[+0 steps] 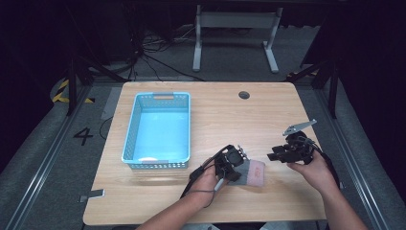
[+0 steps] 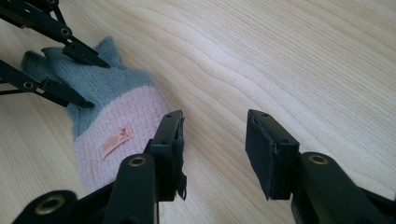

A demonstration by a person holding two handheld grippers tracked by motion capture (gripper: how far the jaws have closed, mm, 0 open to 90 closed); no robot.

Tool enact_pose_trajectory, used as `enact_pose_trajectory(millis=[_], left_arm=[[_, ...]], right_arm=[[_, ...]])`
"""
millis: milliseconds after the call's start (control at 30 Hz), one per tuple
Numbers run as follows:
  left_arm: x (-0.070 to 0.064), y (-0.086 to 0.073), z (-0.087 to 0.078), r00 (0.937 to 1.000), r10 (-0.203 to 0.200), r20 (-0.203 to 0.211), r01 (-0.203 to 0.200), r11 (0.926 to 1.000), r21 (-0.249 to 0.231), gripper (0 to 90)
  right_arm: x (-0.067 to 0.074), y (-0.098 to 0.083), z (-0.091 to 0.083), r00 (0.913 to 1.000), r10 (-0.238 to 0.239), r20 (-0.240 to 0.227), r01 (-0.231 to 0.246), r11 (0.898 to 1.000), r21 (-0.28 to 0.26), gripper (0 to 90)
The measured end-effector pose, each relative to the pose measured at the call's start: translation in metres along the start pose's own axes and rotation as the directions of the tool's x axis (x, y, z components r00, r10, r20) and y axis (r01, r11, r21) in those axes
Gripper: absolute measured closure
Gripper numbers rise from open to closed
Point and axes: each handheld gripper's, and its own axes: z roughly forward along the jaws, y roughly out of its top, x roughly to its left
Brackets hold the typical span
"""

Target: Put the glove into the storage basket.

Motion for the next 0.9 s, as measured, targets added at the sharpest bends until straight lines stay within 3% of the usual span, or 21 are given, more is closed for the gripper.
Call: enact_pose_trajectory(millis=[400, 633, 900], left_arm=[[0.011, -0.003, -0.033, 0.9972, -0.014, 0.073, 0.017, 0.9991, -0.039, 65.9], [0.022, -0.008, -0.062, 0.9982, -0.026, 0.054, 0.03, 0.9961, -0.083, 65.8], [0.034, -0.014, -0.082, 0.9985, -0.047, 0.026, 0.05, 0.993, -0.107, 65.8]], right_arm=[[-0.005, 0.004, 0.0, 1.0, 0.009, 0.002, -0.009, 1.0, -0.011, 57.3], [-0.006, 0.008, 0.002, 1.0, 0.005, -0.003, -0.005, 1.0, -0.013, 57.3], [-0.007, 0.014, 0.007, 0.9999, 0.002, -0.014, -0.002, 1.0, -0.01, 57.2]])
